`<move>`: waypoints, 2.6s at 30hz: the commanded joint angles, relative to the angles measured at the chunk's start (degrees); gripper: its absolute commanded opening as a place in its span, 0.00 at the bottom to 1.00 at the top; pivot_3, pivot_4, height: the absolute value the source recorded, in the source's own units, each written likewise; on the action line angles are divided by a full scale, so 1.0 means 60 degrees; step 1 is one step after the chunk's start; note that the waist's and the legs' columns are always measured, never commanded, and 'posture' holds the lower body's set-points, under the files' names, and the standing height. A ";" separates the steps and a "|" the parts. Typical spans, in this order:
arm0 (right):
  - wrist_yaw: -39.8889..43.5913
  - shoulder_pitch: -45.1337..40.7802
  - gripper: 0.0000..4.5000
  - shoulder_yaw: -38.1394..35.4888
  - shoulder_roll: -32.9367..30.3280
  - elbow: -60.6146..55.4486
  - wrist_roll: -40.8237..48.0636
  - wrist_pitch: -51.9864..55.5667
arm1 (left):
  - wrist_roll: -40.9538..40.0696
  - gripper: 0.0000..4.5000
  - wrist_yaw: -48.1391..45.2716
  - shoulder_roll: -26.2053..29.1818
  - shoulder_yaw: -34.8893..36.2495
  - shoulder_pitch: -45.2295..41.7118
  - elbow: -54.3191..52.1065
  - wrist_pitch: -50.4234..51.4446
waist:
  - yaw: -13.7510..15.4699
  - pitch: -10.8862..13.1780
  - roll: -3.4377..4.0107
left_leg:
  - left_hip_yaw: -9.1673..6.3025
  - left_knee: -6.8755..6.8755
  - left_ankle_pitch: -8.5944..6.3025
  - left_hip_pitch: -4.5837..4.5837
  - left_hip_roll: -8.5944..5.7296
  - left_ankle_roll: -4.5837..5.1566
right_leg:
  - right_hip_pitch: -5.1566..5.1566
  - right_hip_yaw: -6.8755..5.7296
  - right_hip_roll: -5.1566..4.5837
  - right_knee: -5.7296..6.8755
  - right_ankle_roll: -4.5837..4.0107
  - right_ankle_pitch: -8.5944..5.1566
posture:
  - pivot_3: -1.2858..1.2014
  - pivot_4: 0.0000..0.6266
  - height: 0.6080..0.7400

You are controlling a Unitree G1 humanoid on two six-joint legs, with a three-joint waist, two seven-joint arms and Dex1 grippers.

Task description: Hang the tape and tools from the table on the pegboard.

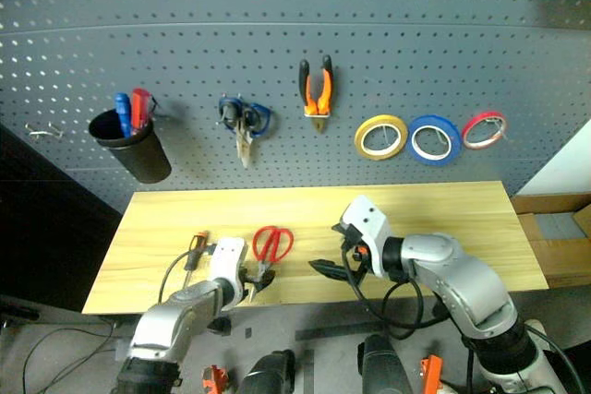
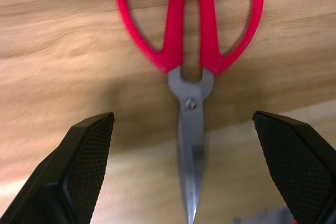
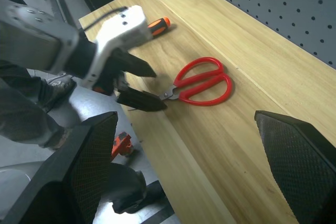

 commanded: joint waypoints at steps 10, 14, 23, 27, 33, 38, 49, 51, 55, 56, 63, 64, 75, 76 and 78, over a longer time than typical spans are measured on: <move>-0.0448 -0.0439 1.00 -0.0822 0.0484 -0.0168 0.0958 0.0742 | 0.0321 0.53 -0.0325 -0.0405 -0.0139 -0.0693 0.1404 -0.0397 | -0.0018 -0.0010 0.0004 | 0.0004 0.0005 0.0000 0.0007 -0.0001 -0.0001 | 0.0006 0.0005 0.0000 0.0003 0.0004 0.0003 | 0.45 0.32 1.00; -0.0582 -0.0461 1.00 -0.0924 0.0521 -0.0144 0.1058 0.0831 | 0.0334 0.26 -0.0410 -0.0331 -0.0020 -0.0670 0.1422 -0.0389 | -0.0027 -0.0011 0.0004 | 0.0005 0.0005 0.0000 0.0007 -0.0001 -0.0001 | 0.0006 0.0004 0.0000 0.0003 0.0004 0.0004 | 0.44 0.31 1.00; -0.0578 -0.0286 1.00 -0.0861 0.0324 -0.0216 0.0869 0.0080 | -0.0354 0.01 -0.1139 0.0216 0.1085 0.0040 0.0423 -0.0478 | -0.0096 -0.0019 0.0000 | 0.0012 0.0004 0.0000 0.0008 0.0004 -0.0003 | 0.0002 0.0008 0.0002 0.0004 0.0004 0.0004 | 0.45 0.29 1.00; -0.0393 -0.0153 1.00 -0.0681 0.0087 -0.0279 0.0554 -0.0790 | -0.0520 0.01 -0.1224 0.0445 0.1588 0.0553 -0.0389 -0.0861 | -0.0105 -0.0019 0.0000 | 0.0012 0.0004 -0.0002 0.0005 0.0010 -0.0006 | -0.0002 0.0007 0.0005 0.0003 0.0003 0.0004 | 0.45 0.29 1.00; 0.0268 0.0138 1.00 -0.0229 -0.0326 -0.0454 0.0125 -0.2144 | -0.0217 0.01 -0.1172 0.0432 0.1951 0.1460 -0.2229 -0.2985 | -0.0040 -0.0024 -0.0010 | 0.0022 0.0010 -0.0014 0.0003 0.0015 -0.0030 | -0.0001 0.0014 0.0005 -0.0004 0.0004 0.0004 | 0.45 0.28 1.00; 0.0583 0.0093 1.00 -0.0084 -0.0389 -0.0351 -0.0003 -0.2761 | 0.0556 0.01 -0.0982 0.0399 0.1784 0.2398 -0.3739 -0.5239 | -0.0002 -0.0032 -0.0019 | 0.0036 0.0011 -0.0022 0.0003 0.0026 -0.0051 | -0.0001 0.0023 0.0010 -0.0015 0.0003 0.0004 | 0.46 0.27 1.00; 0.0696 -0.0395 1.00 -0.0099 -0.0192 0.0265 -0.0269 -0.3266 | 0.1428 0.01 -0.0512 0.0636 0.1963 0.1723 -0.5295 -0.6469 | 0.0027 -0.0072 -0.0047 | 0.0046 0.0021 -0.0023 0.0008 0.0049 -0.0053 | 0.0000 0.0029 0.0042 -0.0006 -0.0008 0.0011 | 0.47 0.25 1.00; 0.0672 -0.0537 1.00 -0.0089 -0.0042 0.0339 -0.0241 -0.3286 | 0.1369 0.01 -0.0432 0.0593 0.1950 0.1229 -0.5158 -0.6282 | 0.0021 -0.0074 -0.0049 | 0.0046 0.0025 -0.0023 0.0008 0.0049 -0.0053 | 0.0002 0.0030 0.0042 -0.0006 -0.0007 0.0012 | 0.47 0.25 1.00; 0.0659 -0.0765 1.00 -0.0021 0.0169 0.0417 -0.0280 -0.3308 | 0.1258 0.01 -0.0281 0.0521 0.1992 0.0322 -0.4531 -0.5982 | 0.0017 -0.0078 -0.0049 | 0.0045 0.0029 -0.0023 0.0012 0.0051 -0.0052 | 0.0003 0.0030 0.0049 0.0003 -0.0006 0.0014 | 0.46 0.25 1.00; 0.0654 -0.0792 1.00 -0.0010 0.0198 0.0424 -0.0293 -0.3309 | 0.1248 0.01 -0.0311 0.0532 0.1974 0.0150 -0.4368 -0.6009 | 0.0011 -0.0083 -0.0048 | 0.0044 0.0029 -0.0022 0.0013 0.0052 -0.0052 | 0.0003 0.0030 0.0051 0.0005 -0.0007 0.0014 | 0.46 0.25 1.00; 0.0606 -0.0907 1.00 -0.0008 0.0327 0.0391 -0.0357 -0.3233 | 0.1079 0.01 -0.0417 0.0396 0.1783 -0.0583 -0.3111 -0.5969 | -0.0010 -0.0086 -0.0049 | 0.0045 0.0029 -0.0022 0.0014 0.0053 -0.0052 | 0.0002 0.0031 0.0052 0.0005 -0.0007 0.0015 | 0.46 0.25 1.00; 0.0594 -0.0917 1.00 -0.0007 0.0338 0.0381 -0.0360 -0.3224 | 0.1061 0.01 -0.0459 0.0374 0.1751 -0.0622 -0.3017 -0.5983 | -0.0010 -0.0086 -0.0049 | 0.0045 0.0029 -0.0022 0.0014 0.0052 -0.0052 | 0.0002 0.0030 0.0052 0.0005 -0.0007 0.0015 | 0.45 0.26 1.00; 0.0452 -0.1113 1.00 -0.0041 0.0657 0.0331 -0.0340 -0.3204 | 0.0825 0.21 -0.0685 0.0098 0.1569 -0.0991 -0.1945 -0.5678 | -0.0038 -0.0088 -0.0048 | 0.0044 0.0038 -0.0022 0.0018 0.0053 -0.0053 | 0.0004 0.0032 0.0054 0.0012 -0.0009 0.0018 | 0.45 0.27 1.00; 0.0447 -0.1099 1.00 -0.0034 0.0658 0.0319 -0.0346 -0.3197 | 0.0822 0.27 -0.0700 0.0087 0.1540 -0.0934 -0.1974 -0.5642 | -0.0038 -0.0088 -0.0048 | 0.0044 0.0037 -0.0022 0.0018 0.0053 -0.0053 | 0.0004 0.0031 0.0054 0.0012 -0.0009 0.0018 | 0.45 0.27 1.00; 0.0421 -0.1072 1.00 -0.0010 0.0660 0.0318 -0.0370 -0.3167 | 0.0804 0.42 -0.0690 0.0051 0.1524 -0.0744 -0.2090 -0.5492 | -0.0038 -0.0088 -0.0048 | 0.0045 0.0038 -0.0022 0.0018 0.0053 -0.0053 | 0.0005 0.0034 0.0054 0.0011 -0.0009 0.0018 | 0.45 0.27 1.00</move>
